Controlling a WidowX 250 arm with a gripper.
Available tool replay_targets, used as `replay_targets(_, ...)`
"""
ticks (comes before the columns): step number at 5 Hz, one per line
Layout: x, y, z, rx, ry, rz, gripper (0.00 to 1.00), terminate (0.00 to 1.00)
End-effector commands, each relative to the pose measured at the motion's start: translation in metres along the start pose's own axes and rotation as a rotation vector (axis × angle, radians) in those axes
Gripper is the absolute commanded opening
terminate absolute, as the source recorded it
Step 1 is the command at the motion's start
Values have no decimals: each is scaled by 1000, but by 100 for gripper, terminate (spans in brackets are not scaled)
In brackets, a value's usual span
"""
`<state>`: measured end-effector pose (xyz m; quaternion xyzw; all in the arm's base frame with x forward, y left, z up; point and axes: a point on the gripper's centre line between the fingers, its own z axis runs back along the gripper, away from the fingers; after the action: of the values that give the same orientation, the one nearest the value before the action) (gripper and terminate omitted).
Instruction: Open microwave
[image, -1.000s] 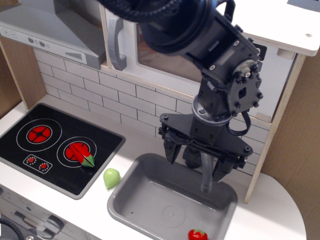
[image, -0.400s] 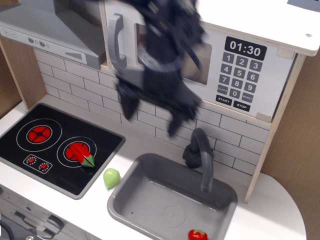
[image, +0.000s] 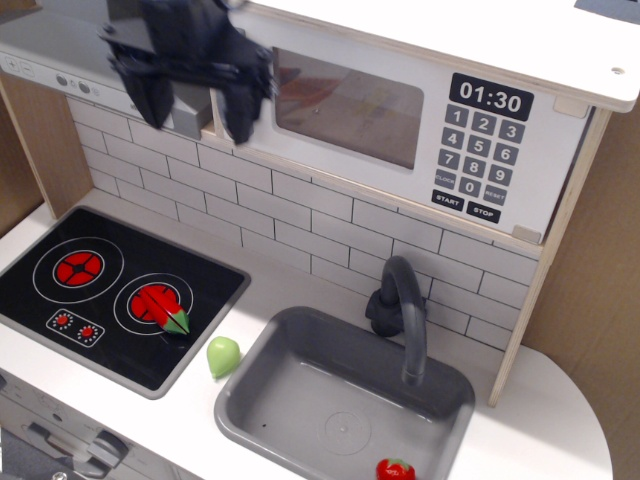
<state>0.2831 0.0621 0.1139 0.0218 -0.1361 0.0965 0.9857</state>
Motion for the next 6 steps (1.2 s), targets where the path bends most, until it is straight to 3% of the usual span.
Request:
replay_targets(1,35,37,-3,-41,-8,42,100,0)
replay_targets(2,48,37,-15,-18,-49,26,100,0)
replay_targets(5,73,34,-26,-42,-71,18,100,0)
replay_targets(6,69,32,-26,-71,-71,-13,0,0)
